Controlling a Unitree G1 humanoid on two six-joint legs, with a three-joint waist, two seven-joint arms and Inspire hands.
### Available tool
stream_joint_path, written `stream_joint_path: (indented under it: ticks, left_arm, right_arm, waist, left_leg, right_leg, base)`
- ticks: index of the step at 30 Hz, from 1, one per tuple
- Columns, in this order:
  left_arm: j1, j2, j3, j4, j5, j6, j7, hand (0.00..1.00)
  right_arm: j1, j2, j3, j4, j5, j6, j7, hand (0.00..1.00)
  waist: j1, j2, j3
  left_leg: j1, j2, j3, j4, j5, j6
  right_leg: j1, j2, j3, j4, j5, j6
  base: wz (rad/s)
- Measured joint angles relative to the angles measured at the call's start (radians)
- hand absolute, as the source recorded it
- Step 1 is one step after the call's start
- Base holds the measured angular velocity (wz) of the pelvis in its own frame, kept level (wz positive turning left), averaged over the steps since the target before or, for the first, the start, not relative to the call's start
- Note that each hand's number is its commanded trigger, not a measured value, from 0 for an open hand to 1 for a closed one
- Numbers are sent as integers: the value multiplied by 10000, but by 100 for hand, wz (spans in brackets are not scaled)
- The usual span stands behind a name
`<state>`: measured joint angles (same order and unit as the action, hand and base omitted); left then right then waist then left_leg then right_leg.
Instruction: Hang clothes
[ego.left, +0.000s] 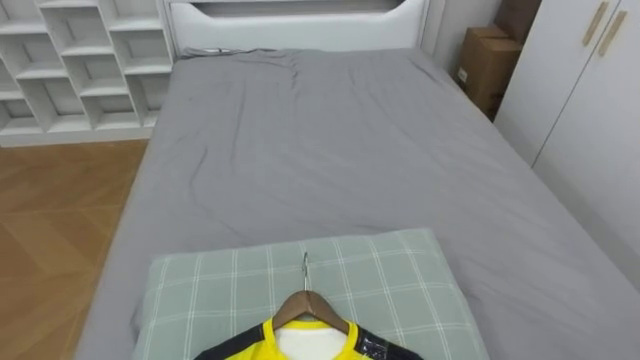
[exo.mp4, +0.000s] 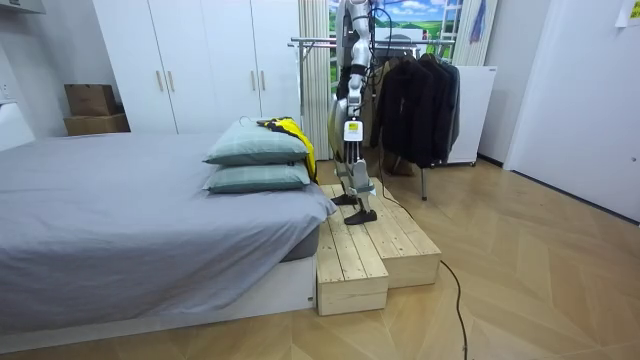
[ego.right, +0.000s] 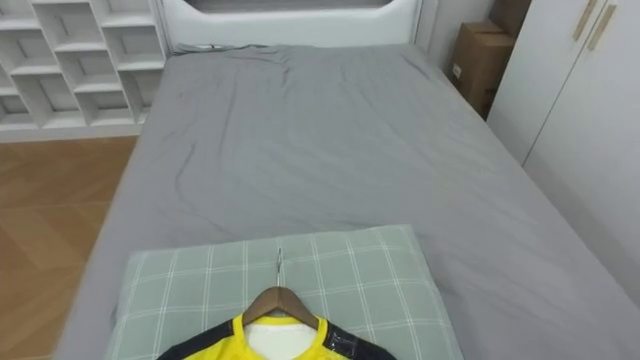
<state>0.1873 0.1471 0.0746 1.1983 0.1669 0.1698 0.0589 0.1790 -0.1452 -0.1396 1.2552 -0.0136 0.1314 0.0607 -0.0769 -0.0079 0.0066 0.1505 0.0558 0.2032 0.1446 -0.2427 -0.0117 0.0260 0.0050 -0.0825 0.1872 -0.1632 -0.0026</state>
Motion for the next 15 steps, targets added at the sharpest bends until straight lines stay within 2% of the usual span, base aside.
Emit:
stream_joint_path:
  ticks: [6, 9, 11, 15]
  left_arm:
    - [-10, 7, 30, -2, -199, -399, 251, 0]
    - [0, 5, 69, -11, -196, -551, 419, 0]
    - [-89, 6, 632, -9, -200, -715, 613, 0]
    - [-107, 17, 1152, -36, -536, -953, 1240, 0]
  right_arm:
    - [27, 1, -10, -854, 600, -244, -360, 0]
    - [-37, 12, -13, -942, 1008, -593, -251, 0]
    - [-119, 28, -29, -906, 1384, -825, -63, 0]
    - [-105, 36, -28, -884, 2036, -909, 157, 0]
  waist:
    - [13, 90, -39]
    - [7, 80, -45]
    - [19, 91, -73]
    - [30, 76, -70]
  left_leg:
    - [-72, 5, 70, -10, 0, 0]
    - [-74, 6, 67, -6, 0, 0]
    - [-70, 8, 41, -6, 0, 0]
    - [-43, 1, 41, -3, 1, 0]
  right_leg:
    - [-90, 8, -10, 161, 2, -7]
    - [-89, 7, -20, 153, 4, -9]
    - [-67, 2, -54, 140, 3, -9]
    - [-33, -10, -65, 138, 4, -9]
  base:
    - [-3]
    - [0]
    - [0]
    - [0]
